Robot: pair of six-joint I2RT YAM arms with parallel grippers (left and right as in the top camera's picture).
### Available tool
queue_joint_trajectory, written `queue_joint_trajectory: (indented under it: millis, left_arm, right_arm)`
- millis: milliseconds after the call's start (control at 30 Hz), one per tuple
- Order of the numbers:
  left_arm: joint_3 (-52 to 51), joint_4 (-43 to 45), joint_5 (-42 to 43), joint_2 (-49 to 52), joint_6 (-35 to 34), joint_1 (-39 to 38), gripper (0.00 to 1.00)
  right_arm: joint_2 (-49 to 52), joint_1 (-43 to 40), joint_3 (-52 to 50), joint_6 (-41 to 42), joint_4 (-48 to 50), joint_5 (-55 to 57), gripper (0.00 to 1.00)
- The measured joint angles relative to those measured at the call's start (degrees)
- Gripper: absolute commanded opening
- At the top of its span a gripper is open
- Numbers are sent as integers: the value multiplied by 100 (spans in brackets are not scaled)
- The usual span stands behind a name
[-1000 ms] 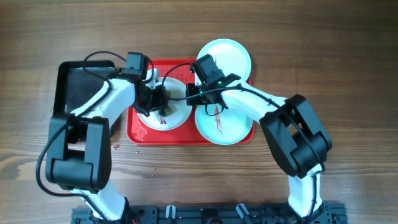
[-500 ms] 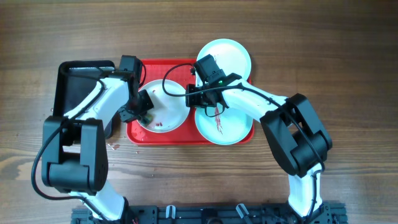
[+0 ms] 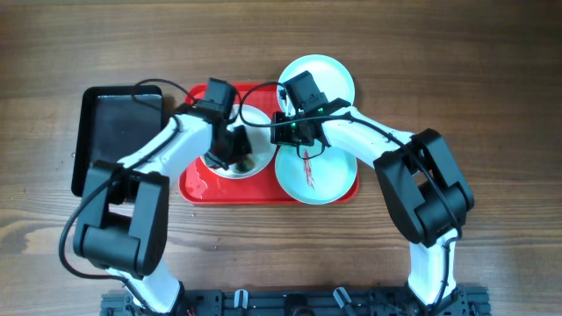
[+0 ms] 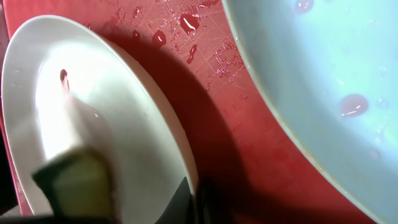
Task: Clean dirty plates on tray and stack at the side
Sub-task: 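Scrub the white plate with the sponge while right gripper holds it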
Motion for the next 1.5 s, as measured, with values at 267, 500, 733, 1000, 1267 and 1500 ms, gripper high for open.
queue_joint_trajectory:
  millis: [267,500,733,1000,1267,1500]
  left_arm:
    - [-46,334,-149,4,-391,-4,4]
    - [-70,1329,-452,44,-256,299,4]
    - [-72,1543,-409,116,-153,317,4]
    - [59,1272,754,151,-55,328,4]
    - [122,1259,769,157,-651,568,4]
    - [129,1036,566,160,-1353,1283,4]
  right_arm:
    - [2,0,0,46,2,-2,4]
    - [2,0,0,109,2,-2,4]
    - [2,61,0,127,4,2,4]
    - [2,168,0,125,4,-2,4]
    - [2,168,0,125,4,-4,4]
    - [2,168,0,125,9,-4,4]
